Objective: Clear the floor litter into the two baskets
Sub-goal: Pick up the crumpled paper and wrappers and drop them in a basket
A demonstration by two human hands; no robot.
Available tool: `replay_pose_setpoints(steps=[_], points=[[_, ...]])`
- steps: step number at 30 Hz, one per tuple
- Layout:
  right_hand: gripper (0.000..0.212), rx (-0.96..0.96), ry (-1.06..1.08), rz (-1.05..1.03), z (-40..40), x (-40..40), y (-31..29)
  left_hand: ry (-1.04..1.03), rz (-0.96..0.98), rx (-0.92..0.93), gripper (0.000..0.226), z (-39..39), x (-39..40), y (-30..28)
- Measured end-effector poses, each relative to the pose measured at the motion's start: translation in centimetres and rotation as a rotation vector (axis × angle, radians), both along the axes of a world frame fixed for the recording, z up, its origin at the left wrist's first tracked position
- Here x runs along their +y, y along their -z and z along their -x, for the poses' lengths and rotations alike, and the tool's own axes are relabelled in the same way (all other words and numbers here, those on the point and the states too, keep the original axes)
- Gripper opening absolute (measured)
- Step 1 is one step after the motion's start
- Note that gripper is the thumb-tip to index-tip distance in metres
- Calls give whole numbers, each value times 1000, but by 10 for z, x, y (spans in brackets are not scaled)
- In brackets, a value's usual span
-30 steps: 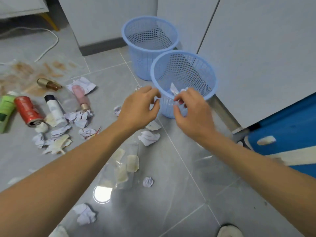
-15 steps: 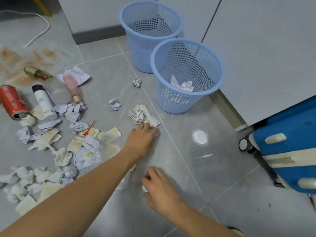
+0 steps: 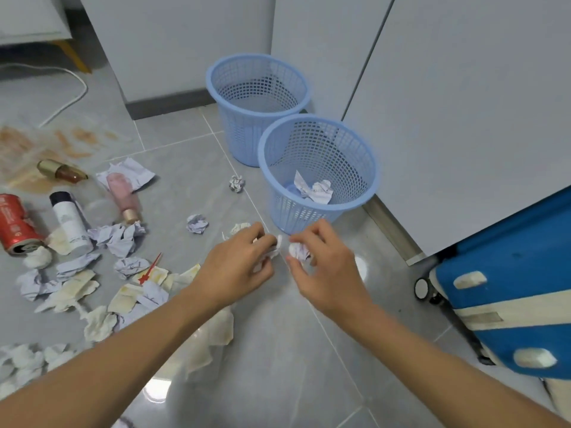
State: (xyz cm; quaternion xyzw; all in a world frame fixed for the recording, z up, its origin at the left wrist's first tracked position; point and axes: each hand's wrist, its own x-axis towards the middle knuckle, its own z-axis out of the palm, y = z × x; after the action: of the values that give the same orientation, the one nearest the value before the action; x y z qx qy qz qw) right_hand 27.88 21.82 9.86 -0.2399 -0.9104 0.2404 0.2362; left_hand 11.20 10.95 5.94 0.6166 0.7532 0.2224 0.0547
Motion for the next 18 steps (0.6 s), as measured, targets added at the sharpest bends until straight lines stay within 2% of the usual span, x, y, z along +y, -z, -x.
replay_pose_setpoints(steps=[4,8,10,14,16,18], points=[[23,103,147,-77,29,72,-49,-14,-193,46,23,21,31,-77],[21,28,272,-82,48,125,-60,-37,-255,122,26,34,86,-117],[24,-52,270,-103,52,142,-55,-46,-191,127,29,37,112,-118],[46,-289,271,-64,55,156,-49,-86,85,86,60,41,132,-112],[40,-225,264,-103,52,143,-48,-132,39,90,58,44,117,-106],[25,3,223,-192,49,115,-49,-180,-67,100,45,48,90,-95]])
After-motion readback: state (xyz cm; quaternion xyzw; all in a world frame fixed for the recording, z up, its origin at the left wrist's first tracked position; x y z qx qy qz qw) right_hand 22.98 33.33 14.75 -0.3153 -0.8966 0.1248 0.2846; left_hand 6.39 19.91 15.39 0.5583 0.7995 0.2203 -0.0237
